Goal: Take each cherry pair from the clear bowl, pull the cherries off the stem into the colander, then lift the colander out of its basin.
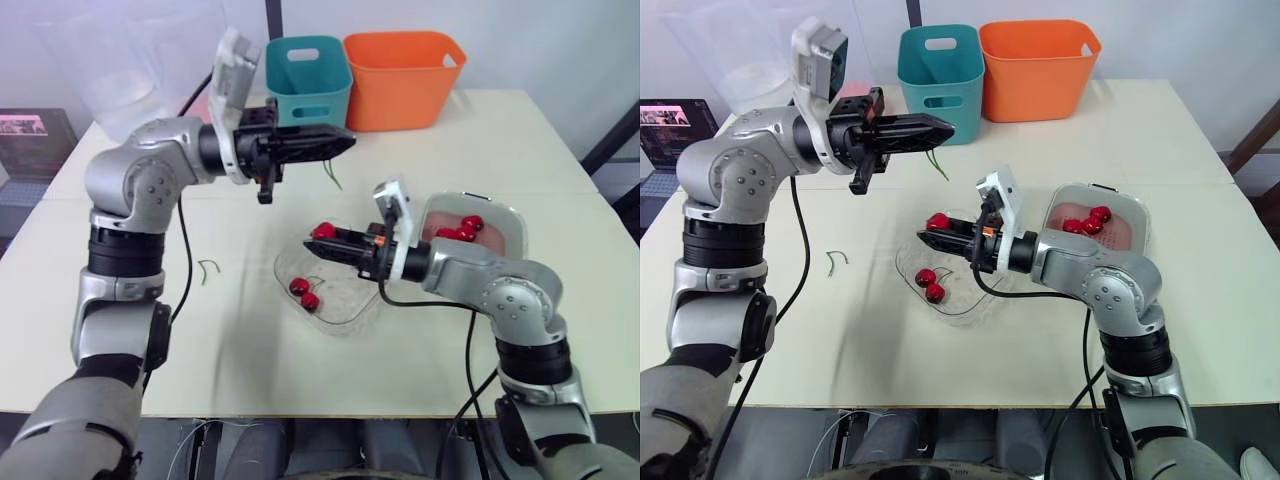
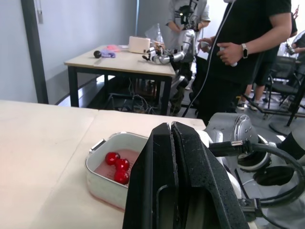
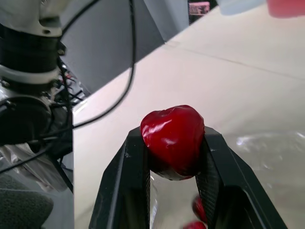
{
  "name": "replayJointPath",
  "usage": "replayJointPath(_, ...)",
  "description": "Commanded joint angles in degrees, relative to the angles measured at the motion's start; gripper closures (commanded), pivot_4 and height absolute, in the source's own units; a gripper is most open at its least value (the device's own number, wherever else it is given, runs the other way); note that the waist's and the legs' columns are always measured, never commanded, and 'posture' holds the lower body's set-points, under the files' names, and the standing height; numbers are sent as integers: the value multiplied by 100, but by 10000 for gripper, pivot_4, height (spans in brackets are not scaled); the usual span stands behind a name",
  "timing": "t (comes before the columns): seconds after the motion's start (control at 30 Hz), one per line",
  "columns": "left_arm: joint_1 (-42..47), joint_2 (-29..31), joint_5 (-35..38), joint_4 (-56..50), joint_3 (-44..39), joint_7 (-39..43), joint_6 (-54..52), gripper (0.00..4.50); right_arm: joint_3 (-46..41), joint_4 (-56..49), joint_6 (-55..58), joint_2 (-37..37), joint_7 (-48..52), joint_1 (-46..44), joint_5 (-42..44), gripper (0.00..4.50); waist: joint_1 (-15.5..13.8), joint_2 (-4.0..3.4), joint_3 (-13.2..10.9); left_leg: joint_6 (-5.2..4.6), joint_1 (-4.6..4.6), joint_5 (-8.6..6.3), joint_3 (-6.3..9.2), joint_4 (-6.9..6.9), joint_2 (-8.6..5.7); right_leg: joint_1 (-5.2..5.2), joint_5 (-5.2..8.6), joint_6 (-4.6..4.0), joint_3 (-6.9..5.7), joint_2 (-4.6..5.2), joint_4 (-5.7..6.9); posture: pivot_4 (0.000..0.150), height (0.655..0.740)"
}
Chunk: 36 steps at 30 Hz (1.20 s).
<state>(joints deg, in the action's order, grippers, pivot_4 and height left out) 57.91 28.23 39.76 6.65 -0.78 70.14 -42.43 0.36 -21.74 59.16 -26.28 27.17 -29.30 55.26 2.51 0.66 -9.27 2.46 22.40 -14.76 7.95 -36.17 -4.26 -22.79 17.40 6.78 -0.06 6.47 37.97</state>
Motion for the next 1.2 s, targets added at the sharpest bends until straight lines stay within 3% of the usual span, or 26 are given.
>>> replayJointPath(0.03,-80,111,-127,5,-47,26,210,45000,-703,-183,-221,-570,192,1,-77,33158,-4,0,0,0,0,0,0,0,0,1,0,0,0,0,0,1500,7394)
replayJointPath(0.2,-346,177,-392,88,52,65,450,45000,-1414,174,-497,-1747,600,223,-533,33158,-18,0,0,-10,0,-6,-3,0,-2,4,0,0,-1,1,-5,1500,7394)
replayJointPath(0.33,-568,192,-590,113,199,136,633,45000,-1364,574,-869,-2555,970,705,-1281,33158,-22,1,-1,-17,0,-10,-10,-1,-3,7,0,0,-2,1,-6,1500,7394)
replayJointPath(0.57,-545,114,-640,215,194,114,660,45000,-1143,863,-956,-2711,1167,866,-1785,33158,3,1,-1,-16,-3,-9,-19,0,6,4,0,0,0,-4,-3,1500,7394)
replayJointPath(0.67,-561,152,-612,134,153,101,606,45000,-1186,857,-909,-2672,1185,920,-1820,23061,-17,1,-1,-12,-2,-7,-18,-2,4,6,0,0,0,2,-5,1500,7394)
replayJointPath(0.8,-611,219,-610,117,77,48,595,45000,-1254,875,-954,-2724,1273,1012,-1910,2523,-33,2,-1,-6,-1,-3,-15,-2,3,8,0,0,-1,2,-8,1500,7394)
replayJointPath(0.83,-621,230,-597,122,46,25,580,45000,-1292,899,-961,-2733,1290,1000,-1918,762,-32,1,-1,-6,-1,-3,-15,-2,3,8,0,0,-1,2,-8,1500,7394)
replayJointPath(1.0,-601,293,-489,245,-223,-219,438,45000,-1470,835,-1004,-2696,1353,692,-1826,762,-9,1,-1,-6,-1,-3,-14,-1,3,8,0,0,-2,2,-8,1500,7394)
replayJointPath(1.2,-1284,907,-303,210,-945,-914,-359,45000,-886,-384,-271,-1768,1197,-638,-558,762,139,-3,2,-6,-10,-3,-6,3,18,1,0,0,1,-17,-1,1500,7394)
